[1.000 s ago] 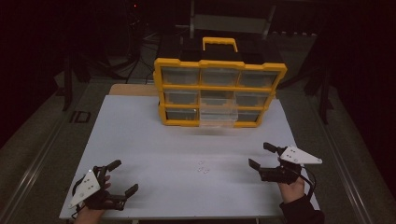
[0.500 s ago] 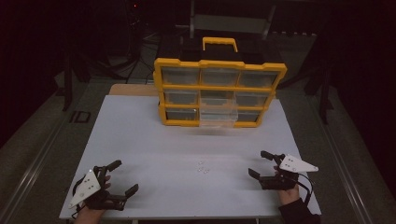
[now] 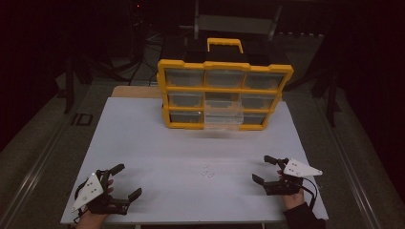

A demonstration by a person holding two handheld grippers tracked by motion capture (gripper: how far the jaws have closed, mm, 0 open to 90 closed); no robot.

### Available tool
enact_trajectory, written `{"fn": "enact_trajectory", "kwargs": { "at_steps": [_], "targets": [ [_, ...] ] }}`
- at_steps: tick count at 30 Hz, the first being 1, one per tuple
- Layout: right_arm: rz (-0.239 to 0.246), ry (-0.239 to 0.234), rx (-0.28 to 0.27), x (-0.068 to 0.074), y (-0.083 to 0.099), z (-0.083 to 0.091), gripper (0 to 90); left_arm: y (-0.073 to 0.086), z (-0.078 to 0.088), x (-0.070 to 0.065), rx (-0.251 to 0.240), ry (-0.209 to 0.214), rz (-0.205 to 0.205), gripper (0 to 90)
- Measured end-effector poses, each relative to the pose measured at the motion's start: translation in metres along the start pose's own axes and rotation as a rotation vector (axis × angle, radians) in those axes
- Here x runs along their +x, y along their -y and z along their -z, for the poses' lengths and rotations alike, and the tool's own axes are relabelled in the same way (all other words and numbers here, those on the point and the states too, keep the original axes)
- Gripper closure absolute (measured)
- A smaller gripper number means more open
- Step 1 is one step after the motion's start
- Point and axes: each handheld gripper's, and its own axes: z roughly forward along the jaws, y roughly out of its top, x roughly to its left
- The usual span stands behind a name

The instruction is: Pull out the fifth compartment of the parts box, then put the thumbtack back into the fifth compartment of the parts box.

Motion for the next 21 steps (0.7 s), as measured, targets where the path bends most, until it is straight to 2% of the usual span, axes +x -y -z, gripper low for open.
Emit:
{"fn": "enact_trajectory", "kwargs": {
  "at_steps": [5, 13, 21],
  "targets": [
    [-0.003, -0.01, -0.003, 0.001, -0.001, 0.0, 13.2, 0.0, 0.0, 0.0, -0.004, -0.004, 0.012, 0.0],
    [0.01, -0.009, -0.017, 0.003, -0.005, 0.001, 13.2, -0.004, 0.004, -0.001, -0.006, -0.02, 0.007, 0.0],
    [0.016, -0.009, -0.031, 0.003, -0.008, 0.002, 13.2, -0.02, 0.005, -0.005, -0.013, -0.012, 0.007, 0.0]
  ]
}}
